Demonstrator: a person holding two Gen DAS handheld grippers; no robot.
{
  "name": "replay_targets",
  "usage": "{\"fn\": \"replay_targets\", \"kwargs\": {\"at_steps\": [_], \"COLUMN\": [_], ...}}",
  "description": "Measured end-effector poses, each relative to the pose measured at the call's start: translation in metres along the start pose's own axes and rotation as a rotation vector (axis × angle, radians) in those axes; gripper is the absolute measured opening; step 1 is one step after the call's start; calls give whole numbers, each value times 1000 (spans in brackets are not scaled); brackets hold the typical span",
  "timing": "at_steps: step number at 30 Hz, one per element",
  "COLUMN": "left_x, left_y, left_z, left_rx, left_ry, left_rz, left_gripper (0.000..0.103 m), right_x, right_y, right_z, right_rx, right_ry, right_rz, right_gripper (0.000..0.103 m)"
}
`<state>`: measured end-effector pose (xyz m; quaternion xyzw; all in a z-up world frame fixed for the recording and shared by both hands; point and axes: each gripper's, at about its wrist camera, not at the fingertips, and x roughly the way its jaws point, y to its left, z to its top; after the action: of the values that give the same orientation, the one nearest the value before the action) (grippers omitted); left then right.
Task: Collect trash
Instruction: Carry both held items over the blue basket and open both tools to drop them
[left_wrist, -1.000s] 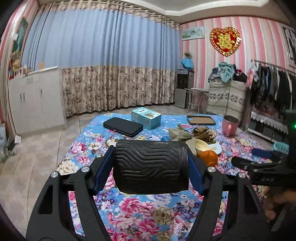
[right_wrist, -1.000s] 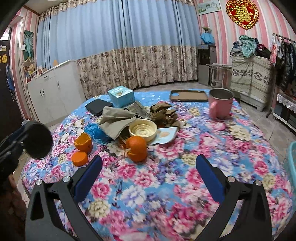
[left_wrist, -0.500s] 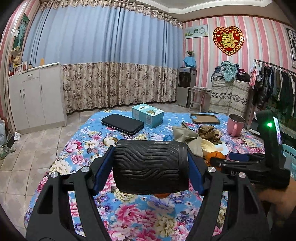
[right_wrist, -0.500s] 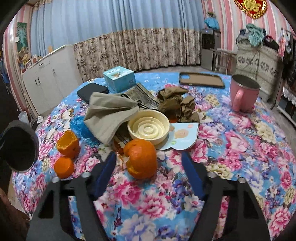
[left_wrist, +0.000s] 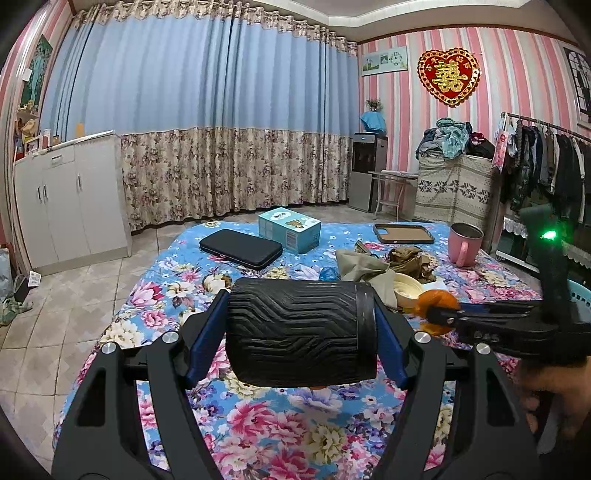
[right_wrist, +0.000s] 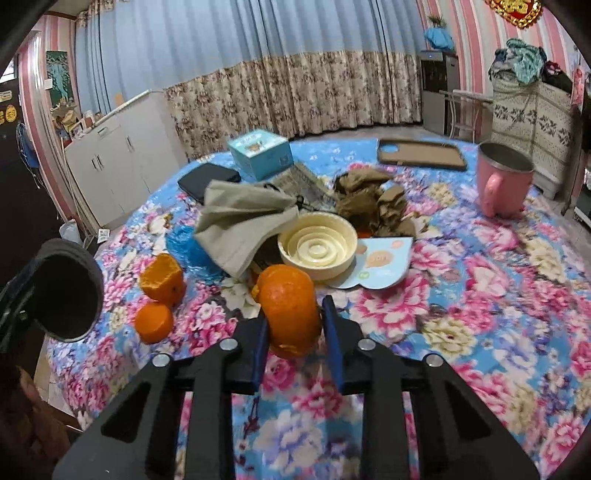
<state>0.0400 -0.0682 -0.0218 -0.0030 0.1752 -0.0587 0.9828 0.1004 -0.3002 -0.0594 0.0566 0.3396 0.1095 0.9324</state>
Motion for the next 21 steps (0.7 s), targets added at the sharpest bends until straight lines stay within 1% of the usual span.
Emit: {"fn": "replay_targets", "kwargs": {"at_steps": [6, 11, 16, 21], "left_x": [-15, -36, -45, -49], "left_y": [-8, -30, -55, -70], "left_z": [1, 9, 15, 16], "left_rx": [-8, 15, 28, 4], "left_ry": [9, -13, -33, -52], "left_rz": [8, -7, -34, -35], "left_gripper": [70, 70, 70, 70], "right_x": [-50, -89, -112, -117], "right_y": [-3, -11, -23, -34], "right_z": [-3, -7, -11, -11], "right_rx": [-17, -7, 10, 0], "right_ry": [-70, -131, -157, -140], "right_rz": [-4, 5, 13, 24], "right_gripper": [28, 28, 28, 28]}}
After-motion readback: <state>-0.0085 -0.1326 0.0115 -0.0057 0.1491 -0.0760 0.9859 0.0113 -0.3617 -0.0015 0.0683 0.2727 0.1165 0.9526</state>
